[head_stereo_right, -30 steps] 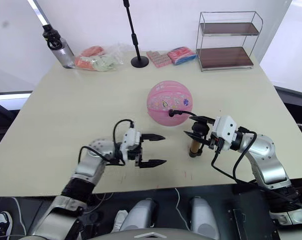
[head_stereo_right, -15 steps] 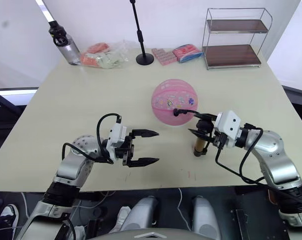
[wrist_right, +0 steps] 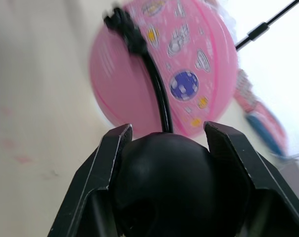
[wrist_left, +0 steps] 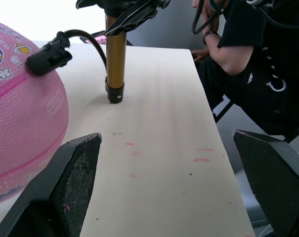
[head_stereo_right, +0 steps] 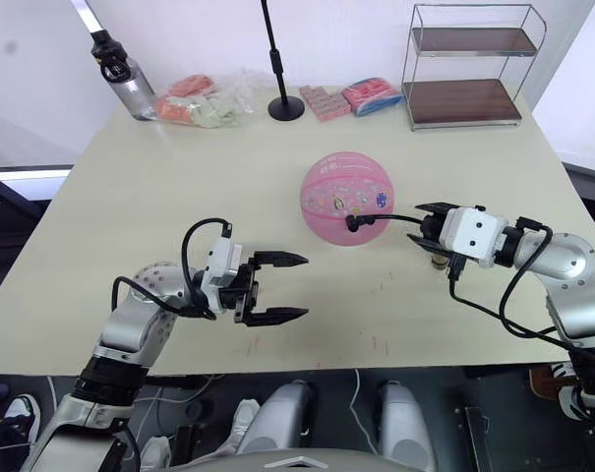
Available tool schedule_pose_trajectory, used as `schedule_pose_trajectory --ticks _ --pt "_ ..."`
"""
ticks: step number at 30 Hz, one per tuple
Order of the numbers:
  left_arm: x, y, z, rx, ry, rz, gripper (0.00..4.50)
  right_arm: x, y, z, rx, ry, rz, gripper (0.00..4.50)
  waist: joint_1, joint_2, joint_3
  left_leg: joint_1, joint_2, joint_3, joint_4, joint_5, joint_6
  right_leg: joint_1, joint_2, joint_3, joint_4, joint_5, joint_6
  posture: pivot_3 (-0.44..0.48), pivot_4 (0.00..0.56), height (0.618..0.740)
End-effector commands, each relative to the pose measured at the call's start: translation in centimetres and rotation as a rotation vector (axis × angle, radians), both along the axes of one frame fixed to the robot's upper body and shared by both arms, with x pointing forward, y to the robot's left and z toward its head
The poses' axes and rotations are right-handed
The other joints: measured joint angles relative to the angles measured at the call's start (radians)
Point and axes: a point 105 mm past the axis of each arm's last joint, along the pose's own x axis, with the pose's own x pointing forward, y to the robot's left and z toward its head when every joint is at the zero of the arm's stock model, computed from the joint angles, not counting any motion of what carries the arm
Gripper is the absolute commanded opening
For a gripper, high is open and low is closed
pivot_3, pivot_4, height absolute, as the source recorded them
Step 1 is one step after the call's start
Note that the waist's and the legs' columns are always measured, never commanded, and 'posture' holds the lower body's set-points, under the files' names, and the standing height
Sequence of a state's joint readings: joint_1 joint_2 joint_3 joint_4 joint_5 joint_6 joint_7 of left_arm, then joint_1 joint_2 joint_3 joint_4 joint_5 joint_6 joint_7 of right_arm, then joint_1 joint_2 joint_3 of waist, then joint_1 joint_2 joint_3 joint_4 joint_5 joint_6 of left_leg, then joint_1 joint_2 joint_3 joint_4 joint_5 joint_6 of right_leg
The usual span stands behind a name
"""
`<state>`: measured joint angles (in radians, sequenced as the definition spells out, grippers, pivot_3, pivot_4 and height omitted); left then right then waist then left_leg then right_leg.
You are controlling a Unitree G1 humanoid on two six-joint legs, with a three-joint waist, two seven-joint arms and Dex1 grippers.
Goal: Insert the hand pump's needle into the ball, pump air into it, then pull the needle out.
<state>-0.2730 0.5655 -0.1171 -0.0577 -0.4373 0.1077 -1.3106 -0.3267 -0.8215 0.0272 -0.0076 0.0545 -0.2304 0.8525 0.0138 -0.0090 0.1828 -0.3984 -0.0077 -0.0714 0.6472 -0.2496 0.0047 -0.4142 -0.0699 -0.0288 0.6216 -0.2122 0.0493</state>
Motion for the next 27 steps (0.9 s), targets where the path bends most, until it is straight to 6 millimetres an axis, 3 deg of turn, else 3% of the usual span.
schedule_pose_trajectory --ticks 1,13,20,24,25,26,27 --pt "-0.2 0.0 1.8 -0.029 -0.051 -0.007 4.50 0.3 -0.8 1.5 -0.053 -0.142 -0.006 1.83 0.000 0.000 0.000 0.000 0.000 0.000 0.000 0.000 0.000 0.000 0.000 0.000 0.000 0.000 -0.001 0.000 0.150 0.740" --pt "-0.1 0.3 2.4 -0.050 -0.038 0.019 4.50 0.7 -0.6 -1.5 -0.296 -0.352 0.102 1.83 -0.003 0.001 0.002 0.001 0.000 0.005 0.000 0.000 0.000 -0.001 0.000 0.004 0.002 0.002 -0.004 0.000 0.150 0.740" --pt "-0.1 0.4 2.5 -0.050 -0.042 0.037 4.50 0.5 -0.3 -4.6 -0.299 -0.313 0.121 1.83 -0.004 0.001 0.002 0.002 0.000 0.008 0.002 0.000 0.000 -0.001 0.000 0.008 0.004 0.003 -0.004 0.000 0.150 0.740" --pt "0.0 0.5 2.6 -0.057 -0.045 0.050 4.50 -0.1 -0.6 -5.4 -0.265 -0.252 0.121 3.65 -0.003 0.001 0.001 0.003 0.000 0.009 0.003 0.000 0.000 -0.001 0.001 0.010 0.005 0.003 -0.004 0.000 0.150 0.740" --pt "0.0 0.5 2.6 -0.059 -0.045 0.053 4.50 -0.2 -0.7 -5.4 -0.259 -0.251 0.120 3.77 -0.003 0.001 0.001 0.003 0.000 0.009 0.003 0.000 0.000 -0.001 0.001 0.010 0.005 0.003 -0.004 0.000 0.150 0.740" --pt "0.0 0.5 2.6 -0.061 -0.044 0.056 4.50 -0.3 -0.7 -5.4 -0.253 -0.251 0.120 4.32 -0.004 0.001 0.001 0.003 0.000 0.009 0.003 0.000 0.000 -0.001 0.001 0.010 0.005 0.003 -0.004 0.000 0.150 0.740" --pt "0.0 0.5 2.6 -0.063 -0.044 0.058 4.50 -0.4 -0.8 -5.4 -0.243 -0.245 0.122 4.44 -0.005 0.001 0.001 0.003 0.000 0.010 0.003 0.000 0.000 -0.001 0.001 0.011 0.005 0.003 -0.004 0.000 0.150 0.740"
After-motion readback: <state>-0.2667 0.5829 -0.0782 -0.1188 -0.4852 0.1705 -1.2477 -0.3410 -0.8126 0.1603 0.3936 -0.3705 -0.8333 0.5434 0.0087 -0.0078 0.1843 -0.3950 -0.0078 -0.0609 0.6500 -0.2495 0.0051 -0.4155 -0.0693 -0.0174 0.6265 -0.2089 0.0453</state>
